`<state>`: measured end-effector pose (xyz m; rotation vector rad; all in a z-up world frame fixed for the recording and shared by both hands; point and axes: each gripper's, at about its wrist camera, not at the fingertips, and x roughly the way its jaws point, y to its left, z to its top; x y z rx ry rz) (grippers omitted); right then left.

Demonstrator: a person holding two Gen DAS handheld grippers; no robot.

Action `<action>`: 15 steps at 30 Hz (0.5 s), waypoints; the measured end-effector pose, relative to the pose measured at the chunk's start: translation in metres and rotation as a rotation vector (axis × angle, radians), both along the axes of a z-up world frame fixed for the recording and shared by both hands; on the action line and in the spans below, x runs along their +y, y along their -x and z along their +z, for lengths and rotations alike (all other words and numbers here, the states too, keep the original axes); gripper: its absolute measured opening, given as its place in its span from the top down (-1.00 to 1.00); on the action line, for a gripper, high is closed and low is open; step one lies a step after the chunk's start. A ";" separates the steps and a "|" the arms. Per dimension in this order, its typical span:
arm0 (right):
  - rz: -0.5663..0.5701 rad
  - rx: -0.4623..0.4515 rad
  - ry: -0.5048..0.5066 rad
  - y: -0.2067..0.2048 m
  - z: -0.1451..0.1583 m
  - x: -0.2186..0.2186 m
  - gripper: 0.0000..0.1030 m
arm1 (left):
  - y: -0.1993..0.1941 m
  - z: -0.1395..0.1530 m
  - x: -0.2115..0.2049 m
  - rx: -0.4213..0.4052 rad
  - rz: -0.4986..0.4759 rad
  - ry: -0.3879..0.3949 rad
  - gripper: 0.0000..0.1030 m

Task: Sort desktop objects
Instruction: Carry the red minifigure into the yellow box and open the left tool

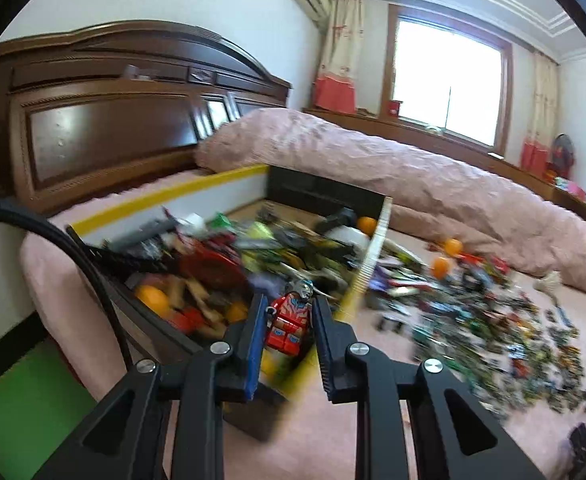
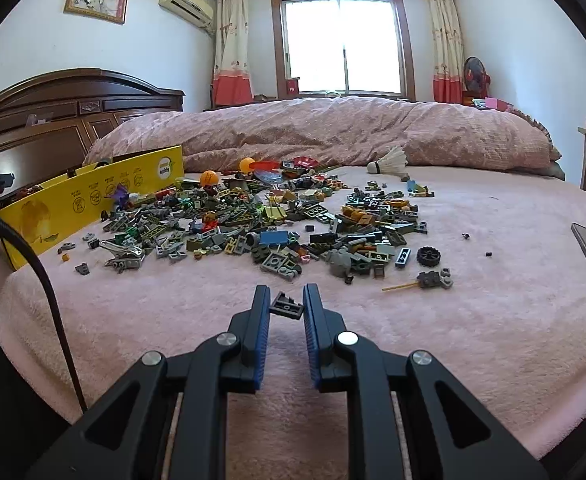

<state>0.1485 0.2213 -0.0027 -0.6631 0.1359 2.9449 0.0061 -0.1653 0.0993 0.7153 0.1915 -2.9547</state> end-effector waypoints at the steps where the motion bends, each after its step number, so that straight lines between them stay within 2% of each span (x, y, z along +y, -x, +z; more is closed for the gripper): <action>1: 0.000 -0.001 0.000 0.001 0.000 0.000 0.66 | 0.007 0.000 -0.007 -0.009 0.020 0.012 0.55; 6: 0.000 -0.010 0.001 0.002 -0.002 0.000 0.66 | 0.031 -0.006 -0.033 -0.051 0.059 0.018 0.55; 11: -0.002 -0.015 0.003 0.003 -0.001 0.000 0.66 | 0.041 -0.008 -0.038 -0.061 0.069 0.024 0.54; 15: 0.004 -0.016 -0.007 0.003 0.000 -0.002 0.66 | 0.044 -0.007 -0.036 -0.066 0.061 0.013 0.32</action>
